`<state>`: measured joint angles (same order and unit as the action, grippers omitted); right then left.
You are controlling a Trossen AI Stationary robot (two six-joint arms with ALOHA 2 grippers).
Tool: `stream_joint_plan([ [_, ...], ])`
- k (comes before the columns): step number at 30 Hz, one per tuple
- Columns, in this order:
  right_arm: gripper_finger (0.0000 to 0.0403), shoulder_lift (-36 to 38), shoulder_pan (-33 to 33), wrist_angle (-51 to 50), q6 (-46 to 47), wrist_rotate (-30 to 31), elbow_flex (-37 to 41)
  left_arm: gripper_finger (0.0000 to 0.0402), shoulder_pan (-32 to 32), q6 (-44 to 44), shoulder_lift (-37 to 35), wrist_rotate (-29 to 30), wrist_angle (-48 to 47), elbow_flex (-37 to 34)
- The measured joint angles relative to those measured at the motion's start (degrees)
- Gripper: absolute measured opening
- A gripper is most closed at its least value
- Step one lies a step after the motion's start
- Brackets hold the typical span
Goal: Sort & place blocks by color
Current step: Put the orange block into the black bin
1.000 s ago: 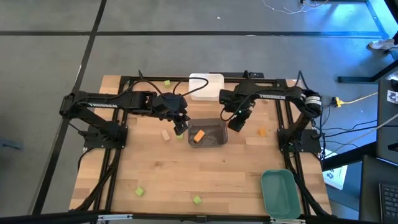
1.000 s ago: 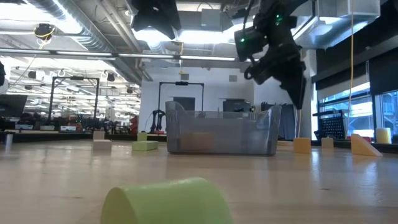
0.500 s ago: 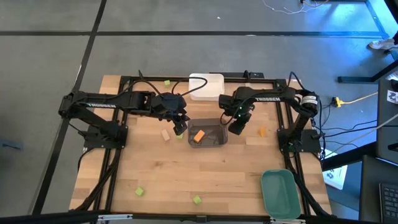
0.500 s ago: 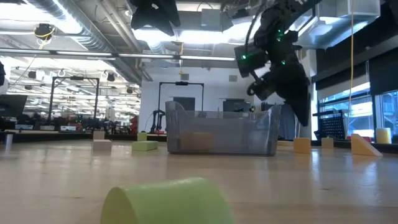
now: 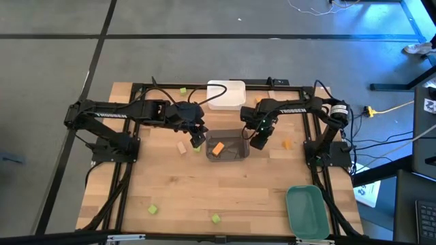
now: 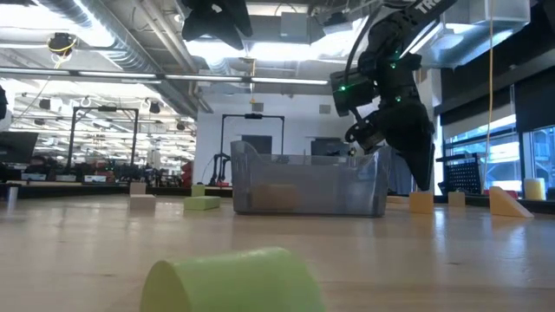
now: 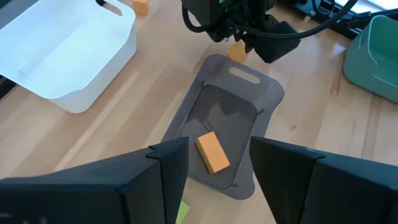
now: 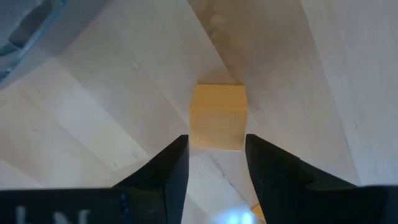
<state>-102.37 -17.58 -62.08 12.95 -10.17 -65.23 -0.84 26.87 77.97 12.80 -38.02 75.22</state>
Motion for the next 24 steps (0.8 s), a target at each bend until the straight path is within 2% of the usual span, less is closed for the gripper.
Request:
stream_joint_plan([
  [7,0.0158,-0.01,0.0,0.13,0.0,0.14,-0.01,0.0161,0.0,0.11,0.0,-0.01,0.0,0.0],
  [12,0.0158,-0.01,0.0,0.63,0.22,2.86,-0.01,0.0161,0.0,0.15,0.0,-0.01,0.0,0.0],
  [24,0.0158,0.0,0.02,1.6,0.54,1.51,-0.02,0.0161,0.0,0.15,0.0,-0.01,0.0,0.0],
])
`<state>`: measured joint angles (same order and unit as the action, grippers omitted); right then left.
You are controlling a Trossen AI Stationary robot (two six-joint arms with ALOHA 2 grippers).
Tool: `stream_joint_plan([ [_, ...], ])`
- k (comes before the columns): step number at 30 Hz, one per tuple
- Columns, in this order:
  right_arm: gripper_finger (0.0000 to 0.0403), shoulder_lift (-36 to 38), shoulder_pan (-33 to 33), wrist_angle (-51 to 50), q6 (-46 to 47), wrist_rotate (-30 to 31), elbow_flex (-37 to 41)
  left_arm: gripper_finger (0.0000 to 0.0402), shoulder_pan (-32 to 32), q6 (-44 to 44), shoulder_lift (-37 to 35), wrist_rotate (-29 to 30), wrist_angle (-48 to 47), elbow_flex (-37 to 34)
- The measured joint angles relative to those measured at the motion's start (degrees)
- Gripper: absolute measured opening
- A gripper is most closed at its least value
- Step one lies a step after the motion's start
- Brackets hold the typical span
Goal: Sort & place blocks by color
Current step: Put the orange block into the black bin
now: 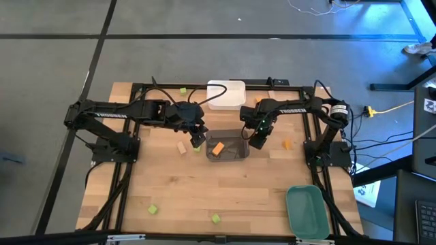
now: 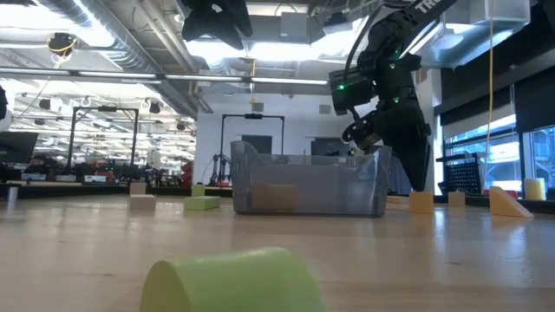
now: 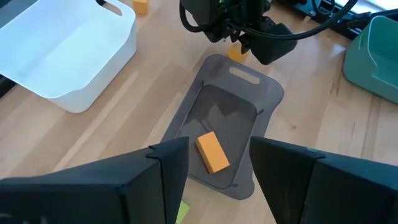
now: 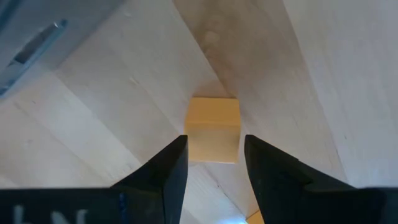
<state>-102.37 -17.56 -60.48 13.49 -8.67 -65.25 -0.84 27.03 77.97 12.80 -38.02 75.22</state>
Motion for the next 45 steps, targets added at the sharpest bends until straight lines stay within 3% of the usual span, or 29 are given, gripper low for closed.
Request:
stream_joint_plan([
  [19,0.0158,-0.35,1.72,0.31,-0.5,-1.51,0.02,0.0161,0.0,-0.02,0.0,0.0,-0.02,0.0],
  [37,0.0159,-5.22,5.05,3.77,-0.45,0.17,-0.11,0.0161,0.0,-0.02,0.0,-0.02,-0.07,0.0],
  [45,0.0133,-5.31,5.07,3.82,1.01,0.09,-0.13,0.0161,0.02,-0.02,-0.02,-0.02,-0.07,0.0],
])
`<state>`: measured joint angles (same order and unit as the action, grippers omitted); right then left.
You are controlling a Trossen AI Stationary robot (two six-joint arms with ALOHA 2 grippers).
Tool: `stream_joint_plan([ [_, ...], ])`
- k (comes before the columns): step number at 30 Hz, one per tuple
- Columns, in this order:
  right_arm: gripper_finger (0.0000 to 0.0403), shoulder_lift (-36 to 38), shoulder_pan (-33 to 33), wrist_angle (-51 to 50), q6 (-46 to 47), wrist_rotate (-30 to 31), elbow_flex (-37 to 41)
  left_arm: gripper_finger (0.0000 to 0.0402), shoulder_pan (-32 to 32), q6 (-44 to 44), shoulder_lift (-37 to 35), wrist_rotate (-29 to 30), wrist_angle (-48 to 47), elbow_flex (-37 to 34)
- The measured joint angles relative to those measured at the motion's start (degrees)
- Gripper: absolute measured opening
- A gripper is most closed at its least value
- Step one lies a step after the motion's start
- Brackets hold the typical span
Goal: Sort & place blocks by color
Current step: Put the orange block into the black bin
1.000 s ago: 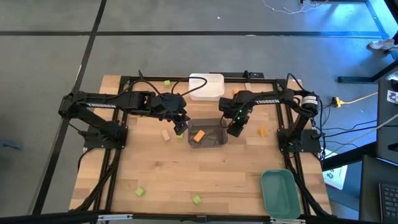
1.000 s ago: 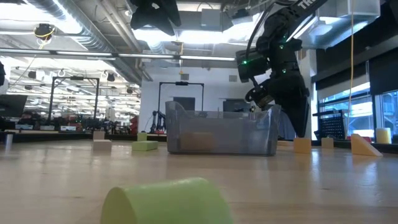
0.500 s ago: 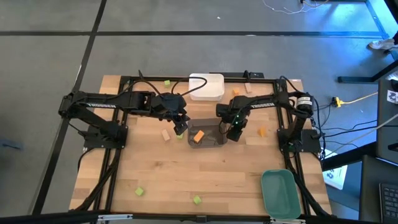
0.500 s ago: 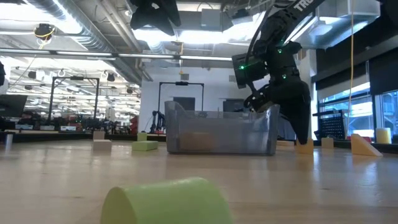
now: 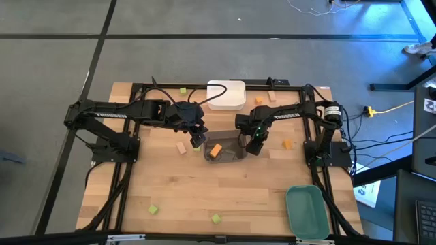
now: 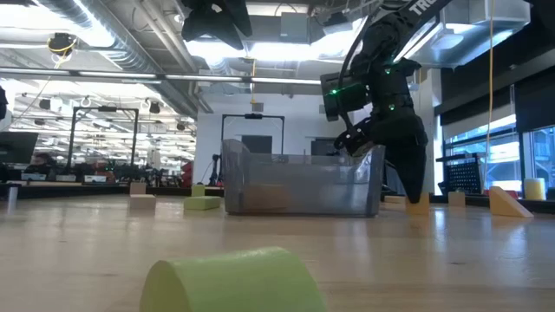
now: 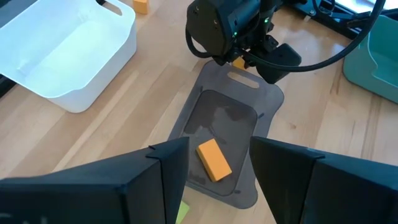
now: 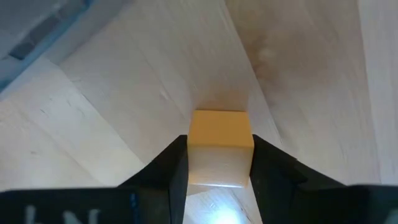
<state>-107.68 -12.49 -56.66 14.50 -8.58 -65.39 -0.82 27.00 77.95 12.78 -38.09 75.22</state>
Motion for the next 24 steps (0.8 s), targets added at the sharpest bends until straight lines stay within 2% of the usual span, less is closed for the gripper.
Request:
stream_joint_plan([
  [5,0.0133,0.83,0.0,-1.17,-0.01,-0.04,-1.13,0.0161,0.0,-0.02,0.0,0.0,0.0,0.0],
  [10,0.0133,2.96,0.02,-6.1,1.62,0.24,-5.2,0.0161,-0.02,-0.16,0.0,0.0,-0.04,0.0],
  [13,0.0133,3.1,0.29,-10.69,1.74,2.41,-7.23,0.0161,-0.02,-0.54,0.0,0.0,-0.02,0.0],
  [24,0.0133,3.34,3.64,-15.76,1.97,3.58,-21.09,0.0161,0.0,-0.69,0.0,0.59,-0.37,-0.02],
])
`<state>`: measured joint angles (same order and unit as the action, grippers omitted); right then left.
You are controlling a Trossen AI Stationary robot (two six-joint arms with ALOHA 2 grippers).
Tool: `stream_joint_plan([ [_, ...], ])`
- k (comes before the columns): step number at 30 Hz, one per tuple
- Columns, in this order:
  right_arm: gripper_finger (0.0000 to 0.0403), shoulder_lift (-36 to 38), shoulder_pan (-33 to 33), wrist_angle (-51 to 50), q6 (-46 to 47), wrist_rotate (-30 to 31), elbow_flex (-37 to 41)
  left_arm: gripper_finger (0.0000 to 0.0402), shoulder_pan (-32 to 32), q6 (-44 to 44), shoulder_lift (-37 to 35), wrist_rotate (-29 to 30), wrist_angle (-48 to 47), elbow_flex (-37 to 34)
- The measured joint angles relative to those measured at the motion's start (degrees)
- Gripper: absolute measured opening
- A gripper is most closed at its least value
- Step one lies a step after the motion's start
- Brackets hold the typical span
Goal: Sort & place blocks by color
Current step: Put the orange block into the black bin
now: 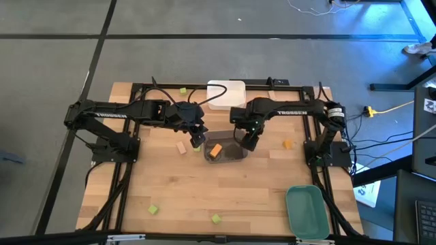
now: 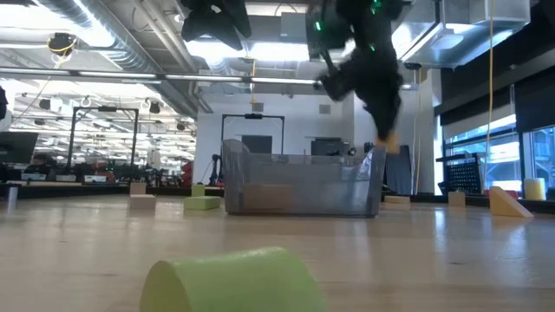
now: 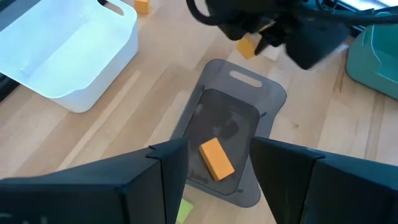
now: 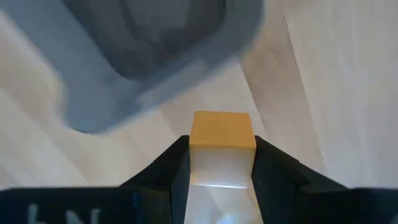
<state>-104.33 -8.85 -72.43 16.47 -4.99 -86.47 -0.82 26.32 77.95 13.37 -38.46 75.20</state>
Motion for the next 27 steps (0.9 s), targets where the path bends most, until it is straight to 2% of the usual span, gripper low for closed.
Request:
stream_joint_plan([
  [5,0.0133,0.15,2.42,4.73,-0.28,-0.04,-4.7,0.0161,-0.02,-0.06,0.0,1.04,-0.15,0.0],
  [12,0.0133,-2.76,3.6,11.24,-2.03,-3.46,-2.63,0.0161,0.0,0.54,0.0,0.92,-4.36,0.0],
  [27,0.0133,-9.83,3.66,15.28,-5.03,-4.14,-1.21,0.0161,0.55,0.56,0.0,0.67,-9.39,0.0],
])
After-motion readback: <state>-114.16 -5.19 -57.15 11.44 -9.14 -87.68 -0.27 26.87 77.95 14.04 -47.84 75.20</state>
